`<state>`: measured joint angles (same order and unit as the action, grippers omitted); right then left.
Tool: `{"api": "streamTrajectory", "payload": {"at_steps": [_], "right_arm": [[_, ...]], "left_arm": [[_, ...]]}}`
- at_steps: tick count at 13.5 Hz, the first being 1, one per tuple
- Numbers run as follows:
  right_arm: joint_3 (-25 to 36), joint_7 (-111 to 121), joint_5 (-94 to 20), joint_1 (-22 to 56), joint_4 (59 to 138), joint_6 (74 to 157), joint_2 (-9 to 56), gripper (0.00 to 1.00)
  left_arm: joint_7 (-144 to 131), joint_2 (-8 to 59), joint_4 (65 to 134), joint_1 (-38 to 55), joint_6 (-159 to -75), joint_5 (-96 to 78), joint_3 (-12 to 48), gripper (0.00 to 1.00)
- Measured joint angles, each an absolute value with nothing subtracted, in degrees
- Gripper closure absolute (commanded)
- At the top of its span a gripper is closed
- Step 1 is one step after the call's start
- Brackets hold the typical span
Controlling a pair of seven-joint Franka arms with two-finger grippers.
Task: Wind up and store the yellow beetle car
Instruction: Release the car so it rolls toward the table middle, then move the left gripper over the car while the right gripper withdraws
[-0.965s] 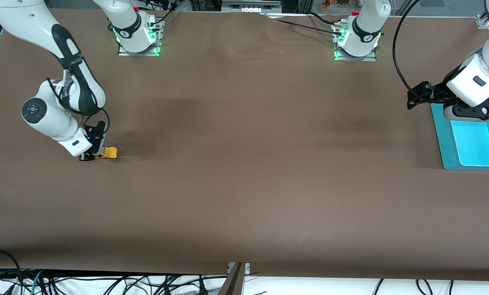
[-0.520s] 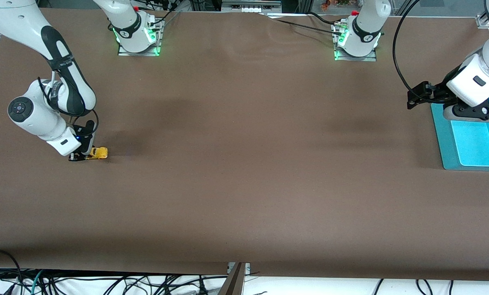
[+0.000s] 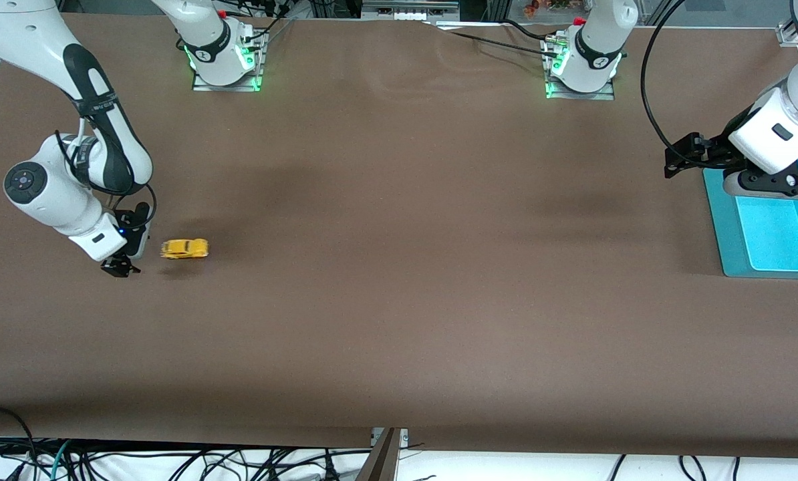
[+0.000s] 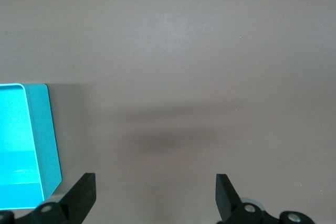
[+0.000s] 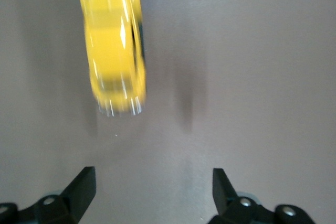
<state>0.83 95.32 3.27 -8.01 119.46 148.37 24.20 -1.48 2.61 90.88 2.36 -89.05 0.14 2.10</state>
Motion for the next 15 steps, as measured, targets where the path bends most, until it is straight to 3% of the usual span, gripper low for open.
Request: {"api": "streamTrajectory", "payload": {"at_steps": [11,15], "right_arm": [[0.27,95.32,2.15,-7.99,117.93,146.94,24.21,0.01],[-0.63,94.54,0.86,-7.97,114.87,142.76,24.17,0.01]], "left_arm": [[-1.34,3.00,90.89,2.99,-88.87,0.14,3.36,0.00],[-0.31,3.65,90.89,3.14,-86.59,0.14,3.78,0.00]]}}
